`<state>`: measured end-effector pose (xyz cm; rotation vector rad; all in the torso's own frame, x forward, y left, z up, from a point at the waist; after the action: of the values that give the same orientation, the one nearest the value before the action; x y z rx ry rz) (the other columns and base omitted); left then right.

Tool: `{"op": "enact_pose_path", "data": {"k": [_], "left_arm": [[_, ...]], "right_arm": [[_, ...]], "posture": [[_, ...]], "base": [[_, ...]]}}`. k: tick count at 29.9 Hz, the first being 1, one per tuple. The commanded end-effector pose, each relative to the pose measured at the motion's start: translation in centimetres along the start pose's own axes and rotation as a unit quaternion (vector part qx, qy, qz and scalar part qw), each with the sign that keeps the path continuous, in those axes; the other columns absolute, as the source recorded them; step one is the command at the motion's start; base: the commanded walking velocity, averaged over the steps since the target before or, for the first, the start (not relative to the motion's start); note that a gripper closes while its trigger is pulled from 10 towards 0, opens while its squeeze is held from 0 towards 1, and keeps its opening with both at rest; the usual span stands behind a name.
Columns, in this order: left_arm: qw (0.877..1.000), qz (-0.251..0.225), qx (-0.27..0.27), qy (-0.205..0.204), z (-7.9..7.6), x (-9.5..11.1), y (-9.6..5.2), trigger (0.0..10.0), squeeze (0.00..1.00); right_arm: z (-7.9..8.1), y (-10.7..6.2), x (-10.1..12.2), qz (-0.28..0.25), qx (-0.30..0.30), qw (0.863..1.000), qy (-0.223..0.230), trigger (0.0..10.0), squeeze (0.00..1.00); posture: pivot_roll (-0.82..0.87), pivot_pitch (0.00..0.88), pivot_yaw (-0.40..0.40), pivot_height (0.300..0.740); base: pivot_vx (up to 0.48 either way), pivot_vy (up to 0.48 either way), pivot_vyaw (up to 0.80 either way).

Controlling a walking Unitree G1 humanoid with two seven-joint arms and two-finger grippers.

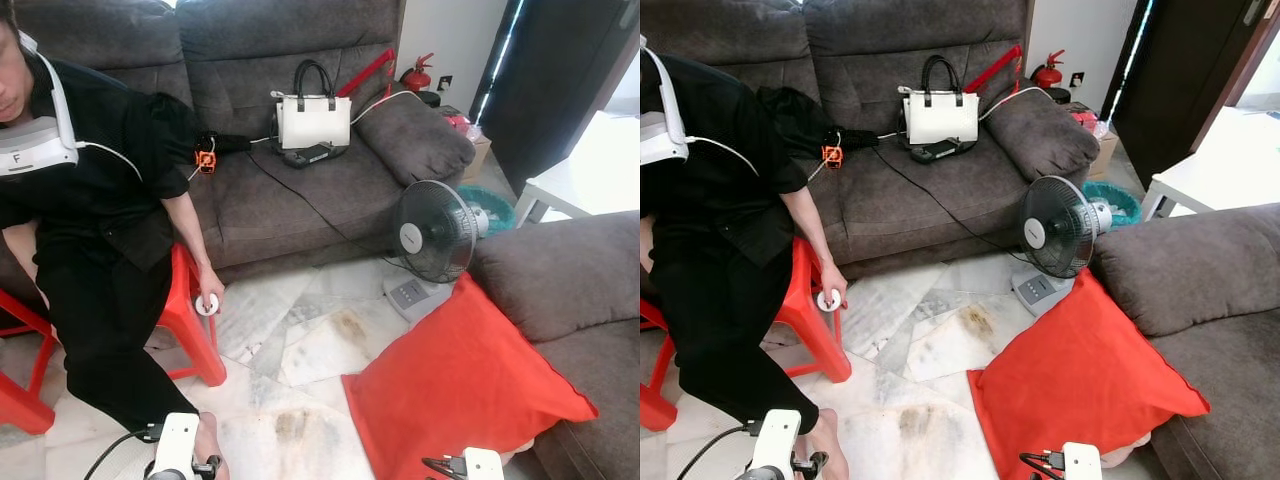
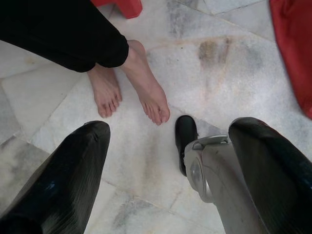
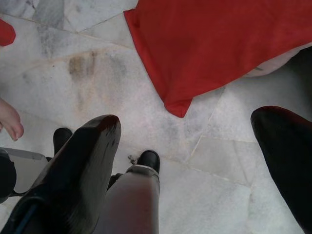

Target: Move the pillow to the sofa from floor

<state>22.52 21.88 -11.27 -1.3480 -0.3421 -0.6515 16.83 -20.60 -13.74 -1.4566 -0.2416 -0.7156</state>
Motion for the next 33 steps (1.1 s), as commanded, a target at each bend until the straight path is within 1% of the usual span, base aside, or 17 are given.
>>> {"op": "enact_pose_path", "data": {"k": [1,7,9,33], "left_arm": [[1.0,0.007,-0.002,0.008,0.13,-0.19,-0.01,10.0,0.0],[1.0,0.007,-0.005,0.011,0.06,-0.2,-0.01,10.0,0.0],[1.0,0.007,-0.006,0.012,0.04,-0.19,-0.01,10.0,0.0],[1.0,0.006,-0.007,0.012,0.03,-0.21,-0.02,10.0,0.0]], "right_arm": [[0.05,0.0,-0.06,0.001,0.0,1.0,0.006,10.0,0.0],[0.02,0.0,-0.08,0.002,0.0,1.0,0.005,10.0,0.0],[0.01,-0.01,-0.08,0.002,0.0,1.0,0.005,10.0,0.0],[0.03,-0.02,-0.13,0.002,0.001,1.0,0.002,10.0,0.0]], "posture": [[0.08,0.007,-0.024,0.74],[0.08,0.006,-0.025,0.74],[0.08,0.006,-0.024,0.74],[0.08,0.0,-0.024,0.74]], "base": [[0.0,0.0,0.0],[0.0,0.0,0.0],[0.0,-0.24,0.0],[0.0,-0.306,0.0]]}}
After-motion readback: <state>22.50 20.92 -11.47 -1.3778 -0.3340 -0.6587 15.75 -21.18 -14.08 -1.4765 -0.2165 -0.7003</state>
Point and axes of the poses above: a point about 5 cm out from each wrist's last joint towards the gripper, its own y axis pointing out of the wrist towards the gripper, its own x axis along the axis of the wrist's last joint, z = x × y, the point moved 5 cm from there along y, pointing out of the wrist towards the gripper, and after that the axes turned 10 degrees about y, right-handed, at the moved point
